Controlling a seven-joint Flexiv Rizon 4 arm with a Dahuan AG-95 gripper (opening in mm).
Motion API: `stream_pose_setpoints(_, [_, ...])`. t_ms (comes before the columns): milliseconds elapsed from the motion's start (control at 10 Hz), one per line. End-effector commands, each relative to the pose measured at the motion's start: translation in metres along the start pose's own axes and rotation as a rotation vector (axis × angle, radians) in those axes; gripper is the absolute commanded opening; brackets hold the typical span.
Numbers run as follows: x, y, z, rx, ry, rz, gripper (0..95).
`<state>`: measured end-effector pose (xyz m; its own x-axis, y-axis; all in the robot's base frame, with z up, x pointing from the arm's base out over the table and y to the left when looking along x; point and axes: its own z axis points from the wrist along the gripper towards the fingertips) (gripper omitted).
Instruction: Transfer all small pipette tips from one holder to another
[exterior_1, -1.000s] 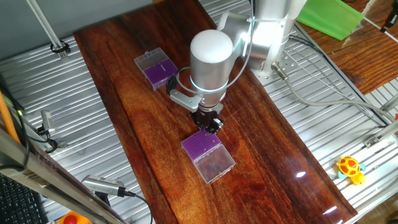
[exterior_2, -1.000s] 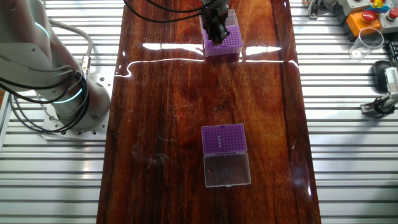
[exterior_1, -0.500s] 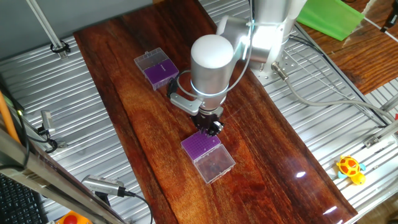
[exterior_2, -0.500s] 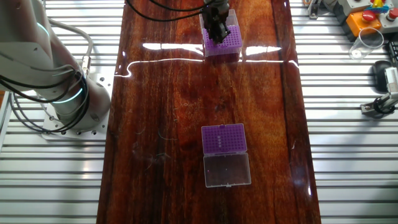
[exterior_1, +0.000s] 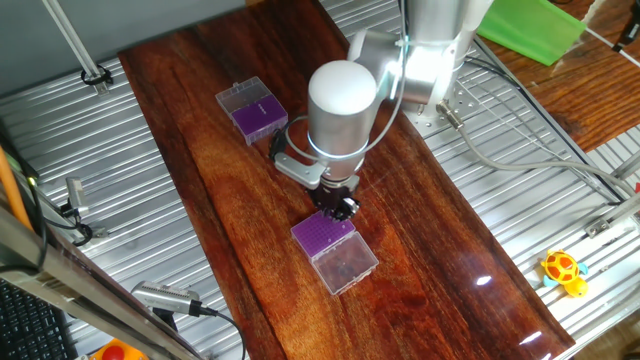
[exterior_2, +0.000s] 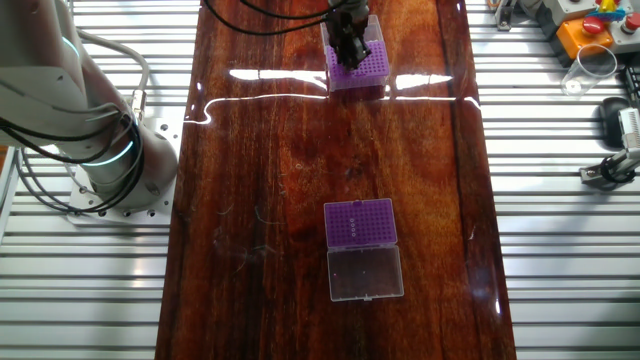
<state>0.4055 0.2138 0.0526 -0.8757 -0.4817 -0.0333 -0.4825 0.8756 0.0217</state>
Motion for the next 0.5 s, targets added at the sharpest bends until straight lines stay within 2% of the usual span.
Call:
stream_pose_setpoints(100, [0.0,-0.001,0.0,0.0,-0.003,-0.004,0.0])
stream_pose_setpoints(300, [0.0,-0.001,-0.003,-0.001,-0.003,-0.005,0.0])
stream_pose_setpoints(500, [-0.001,-0.001,-0.021,-0.01,0.004,-0.005,0.0])
